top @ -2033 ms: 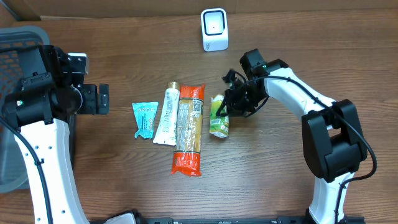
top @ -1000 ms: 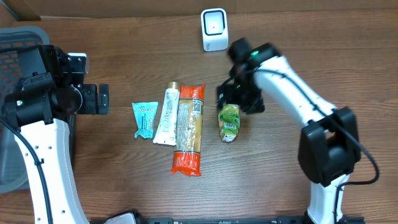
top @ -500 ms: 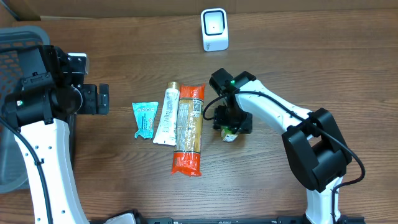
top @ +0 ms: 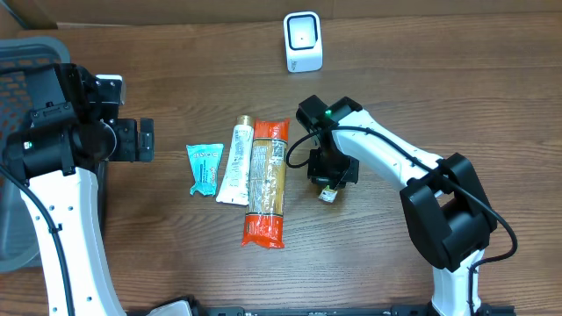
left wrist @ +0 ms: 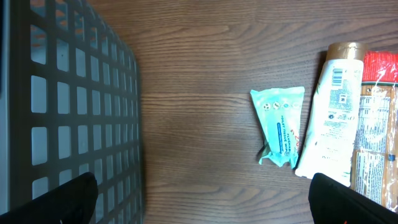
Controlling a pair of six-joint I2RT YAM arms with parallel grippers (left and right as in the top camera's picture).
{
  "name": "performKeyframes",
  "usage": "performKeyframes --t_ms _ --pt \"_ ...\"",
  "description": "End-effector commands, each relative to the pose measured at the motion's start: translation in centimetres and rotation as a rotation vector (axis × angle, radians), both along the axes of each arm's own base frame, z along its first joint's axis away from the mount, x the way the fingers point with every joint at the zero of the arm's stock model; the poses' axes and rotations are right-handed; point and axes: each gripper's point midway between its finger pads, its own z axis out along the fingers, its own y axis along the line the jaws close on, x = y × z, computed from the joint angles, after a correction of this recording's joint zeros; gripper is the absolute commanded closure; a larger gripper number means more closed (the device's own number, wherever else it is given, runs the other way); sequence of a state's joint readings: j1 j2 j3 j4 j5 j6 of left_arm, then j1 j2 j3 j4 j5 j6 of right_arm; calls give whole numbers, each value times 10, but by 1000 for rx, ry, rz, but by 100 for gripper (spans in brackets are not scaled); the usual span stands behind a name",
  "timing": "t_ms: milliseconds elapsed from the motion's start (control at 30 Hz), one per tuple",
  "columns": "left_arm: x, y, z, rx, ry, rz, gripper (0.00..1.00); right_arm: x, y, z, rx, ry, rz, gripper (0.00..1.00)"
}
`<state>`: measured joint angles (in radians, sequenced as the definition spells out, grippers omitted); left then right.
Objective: Scan the item barcode
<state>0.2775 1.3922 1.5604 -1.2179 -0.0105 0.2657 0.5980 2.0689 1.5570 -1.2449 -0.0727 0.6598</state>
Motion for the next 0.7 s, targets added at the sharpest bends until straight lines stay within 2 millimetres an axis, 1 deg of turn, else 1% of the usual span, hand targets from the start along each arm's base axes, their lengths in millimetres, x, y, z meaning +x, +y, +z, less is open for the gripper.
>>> performKeyframes --t_ms 0,33,67,100,233,267,333,367,400,467,500,567,600,667 --pt "0 -1 4 2 -14 -15 0 20 2 25 -7 -105 17 55" --pt "0 -1 4 2 -14 -15 1 20 3 26 -1 -108 38 37" --pt "0 -1 4 2 -14 -15 0 19 4 26 0 -108 50 28" --pt "0 -1 4 2 -14 -15 1 19 5 26 0 -107 56 25" --pt "0 -1 4 2 -14 -15 0 24 4 30 1 -126 52 26" --pt "0 -1 4 2 -14 -15 0 28 2 32 1 -137 51 27" --pt "0 -1 4 2 -14 -15 0 42 -3 44 19 -167 28 29" --pt "0 -1 4 2 -14 -15 0 48 -6 49 28 -183 21 31" --pt "0 -1 4 2 -14 -15 0 53 -8 51 33 -195 14 37" --pt "0 -1 4 2 -14 -15 0 62 -13 53 44 -215 12 53" --pt "0 -1 4 2 -14 -15 0 64 -15 52 44 -217 5 61" --pt "0 -1 4 2 -14 -15 0 65 -18 50 43 -216 -3 75" --pt "0 -1 4 2 -14 -15 0 65 -18 50 43 -215 -3 80" --pt "0 -1 4 2 -14 -15 0 65 -18 50 42 -215 -3 85"
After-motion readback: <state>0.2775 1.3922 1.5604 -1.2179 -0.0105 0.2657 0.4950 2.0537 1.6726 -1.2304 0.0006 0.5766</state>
